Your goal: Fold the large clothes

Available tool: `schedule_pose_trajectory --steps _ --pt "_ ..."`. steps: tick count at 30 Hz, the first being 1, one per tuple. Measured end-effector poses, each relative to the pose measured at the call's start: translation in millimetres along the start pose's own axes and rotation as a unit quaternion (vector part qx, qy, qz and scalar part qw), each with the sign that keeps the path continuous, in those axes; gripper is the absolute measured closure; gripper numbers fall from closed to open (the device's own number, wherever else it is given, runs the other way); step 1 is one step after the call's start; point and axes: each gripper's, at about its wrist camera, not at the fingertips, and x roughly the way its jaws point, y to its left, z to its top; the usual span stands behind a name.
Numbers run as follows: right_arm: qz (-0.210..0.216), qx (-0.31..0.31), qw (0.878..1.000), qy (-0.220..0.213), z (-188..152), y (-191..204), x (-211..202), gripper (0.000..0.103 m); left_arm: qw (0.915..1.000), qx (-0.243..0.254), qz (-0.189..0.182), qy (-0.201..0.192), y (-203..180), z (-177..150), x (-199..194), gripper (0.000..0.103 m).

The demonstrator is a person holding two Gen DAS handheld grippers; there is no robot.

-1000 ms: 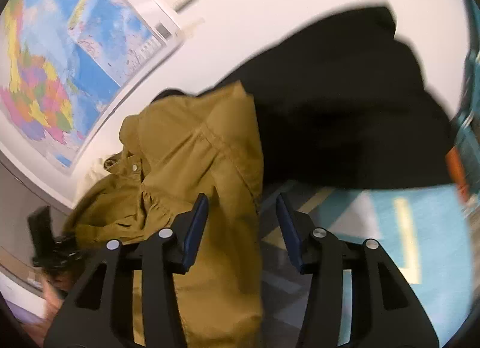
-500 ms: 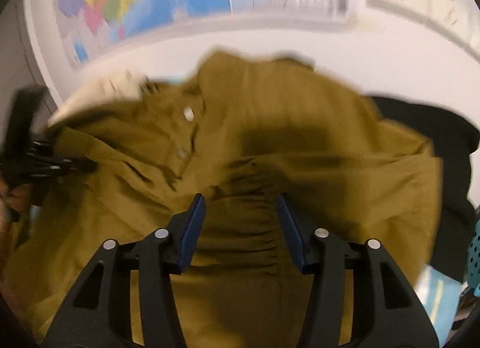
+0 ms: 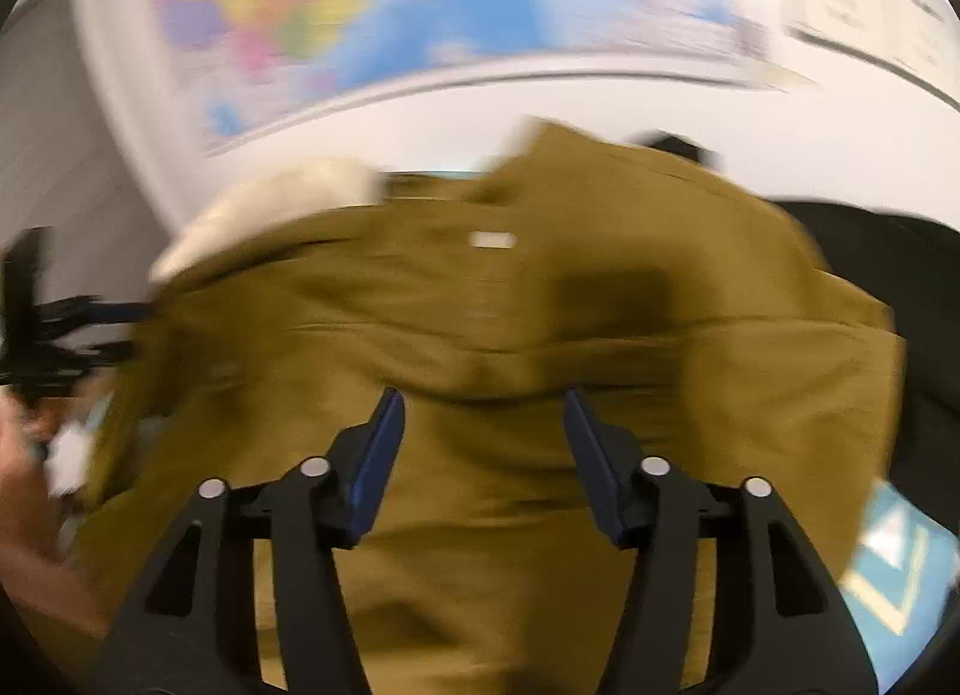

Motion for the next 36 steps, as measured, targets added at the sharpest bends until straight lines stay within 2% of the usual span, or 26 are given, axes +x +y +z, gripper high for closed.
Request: schedule_pose_trajectory --steps 3,6,8,9,11,12,14,16,20,22,23,25,27,29,30,31,33,36 --pt "0.065 -0.039 0.997 0.018 4 45 15 0.045 0.9999 0.007 0.009 0.003 -6 -16 0 0.033" --pt "0.136 -0.089 0.986 0.045 -2 101 32 0.041 0.9995 0.001 0.032 0.01 -3 -27 -1 0.031" --pt "0.175 -0.105 0.977 0.066 -5 127 44 0.04 0.9994 -0.004 0.034 0.005 1 -33 -4 0.032" --pt "0.191 -0.116 0.972 0.075 -7 141 51 0.04 0.9996 -0.004 0.03 0.001 4 -36 -7 0.034" --pt "0.214 -0.139 0.963 0.089 -14 170 63 0.039 0.9996 0.011 0.025 -0.002 4 -40 -7 0.058" --pt "0.227 -0.147 0.958 0.097 -17 185 72 0.039 0.9994 0.017 0.031 -0.001 3 -40 -6 0.063" --pt "0.245 -0.153 0.952 0.106 -18 202 83 0.039 0.9993 0.022 0.03 0.0 5 -39 -1 0.081" --pt "0.265 -0.153 0.945 0.114 -21 218 94 0.039 0.9997 0.009 0.022 0.0 14 -35 0 0.095" --pt "0.291 -0.155 0.937 0.118 -21 246 108 0.039 0.9994 -0.019 0.018 -0.024 33 -25 -15 0.098" --pt "0.3 -0.149 0.935 0.115 -18 254 112 0.039 0.9986 -0.037 0.004 -0.038 45 -18 -26 0.098" --pt "0.307 -0.138 0.935 0.11 -14 258 115 0.037 0.9982 -0.043 -0.003 -0.042 47 -15 -30 0.098" --pt "0.313 -0.124 0.936 0.104 -12 264 120 0.026 0.9974 -0.049 -0.015 -0.051 52 -7 -37 0.098" --pt "0.304 -0.124 0.939 0.105 -13 276 130 0.026 0.9975 -0.046 -0.016 -0.051 50 -1 -37 0.098" --pt "0.311 -0.129 0.934 0.117 -14 281 135 0.057 0.9977 -0.043 -0.023 -0.046 49 3 -35 0.098" --pt "0.319 -0.125 0.932 0.119 -11 279 134 0.086 0.9976 -0.045 -0.03 -0.043 49 6 -33 0.098" --pt "0.328 -0.119 0.93 0.111 -9 274 125 0.091 0.9975 -0.046 -0.034 -0.042 49 9 -34 0.098" --pt "0.34 -0.118 0.929 0.085 6 264 104 0.095 0.9969 -0.048 -0.034 -0.052 51 17 -39 0.098" --pt "0.353 -0.113 0.928 0.029 41 238 54 0.096 0.9922 -0.061 -0.076 -0.078 58 40 -56 0.093"
